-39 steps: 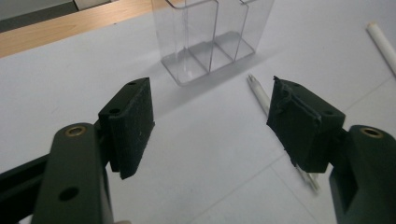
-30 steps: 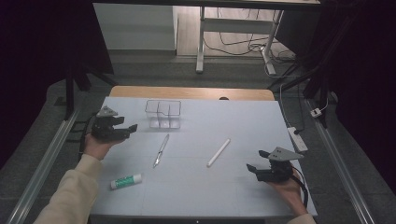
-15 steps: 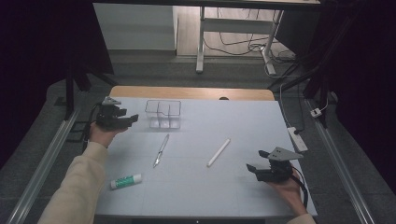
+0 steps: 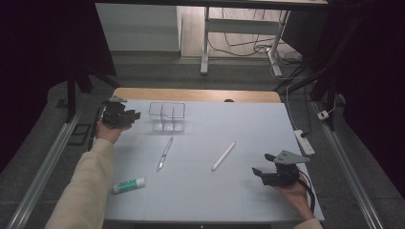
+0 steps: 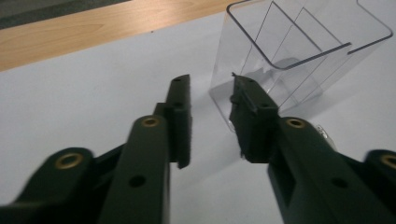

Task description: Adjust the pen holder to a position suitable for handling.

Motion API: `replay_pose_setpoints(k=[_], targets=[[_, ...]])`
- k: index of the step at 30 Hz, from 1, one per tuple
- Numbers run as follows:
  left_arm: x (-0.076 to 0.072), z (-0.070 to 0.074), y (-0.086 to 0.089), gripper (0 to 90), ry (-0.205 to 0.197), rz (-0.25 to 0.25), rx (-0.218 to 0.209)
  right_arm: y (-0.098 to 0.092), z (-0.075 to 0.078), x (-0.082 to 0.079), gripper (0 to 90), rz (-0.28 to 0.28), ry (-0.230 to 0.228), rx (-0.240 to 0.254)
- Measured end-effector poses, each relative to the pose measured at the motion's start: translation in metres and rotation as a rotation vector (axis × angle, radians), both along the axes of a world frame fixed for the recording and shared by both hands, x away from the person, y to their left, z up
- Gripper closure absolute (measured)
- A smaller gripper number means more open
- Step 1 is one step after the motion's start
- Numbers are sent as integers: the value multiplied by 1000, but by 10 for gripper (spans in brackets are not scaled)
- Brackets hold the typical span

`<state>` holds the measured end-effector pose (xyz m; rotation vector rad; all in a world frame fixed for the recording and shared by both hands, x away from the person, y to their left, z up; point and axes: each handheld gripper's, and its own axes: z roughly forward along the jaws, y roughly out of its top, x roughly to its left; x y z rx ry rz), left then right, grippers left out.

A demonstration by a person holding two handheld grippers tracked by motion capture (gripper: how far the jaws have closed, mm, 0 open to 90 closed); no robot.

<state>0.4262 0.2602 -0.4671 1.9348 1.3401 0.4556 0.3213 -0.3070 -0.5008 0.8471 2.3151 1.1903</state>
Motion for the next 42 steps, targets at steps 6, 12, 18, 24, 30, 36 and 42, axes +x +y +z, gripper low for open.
replay_pose_setpoints(k=[6, 12, 18, 24, 30, 36, 42], targets=[[8, -6, -7, 874, 26, -26, 0, -1, 1, 0, 230, -3, 0, -6], [15, -11, -14, 891, 35, -41, -4, -1, 0, 0, 230, -3, 0, 1], [21, -18, -18, 891, 45, -40, -9, -2, -1, 0, 230, -6, 2, -1], [24, -23, -21, 891, 51, -49, -13, -2, -1, 0, 230, -6, 5, -8], [27, -25, -23, 891, 57, -54, -17, -2, -2, 0, 231, -4, 6, -7], [29, -26, -25, 891, 59, -53, -22, -2, -2, 1, 230, -3, 8, -9], [30, -23, -26, 891, 55, -51, -19, -2, -2, 1, 231, -5, 7, -9]])
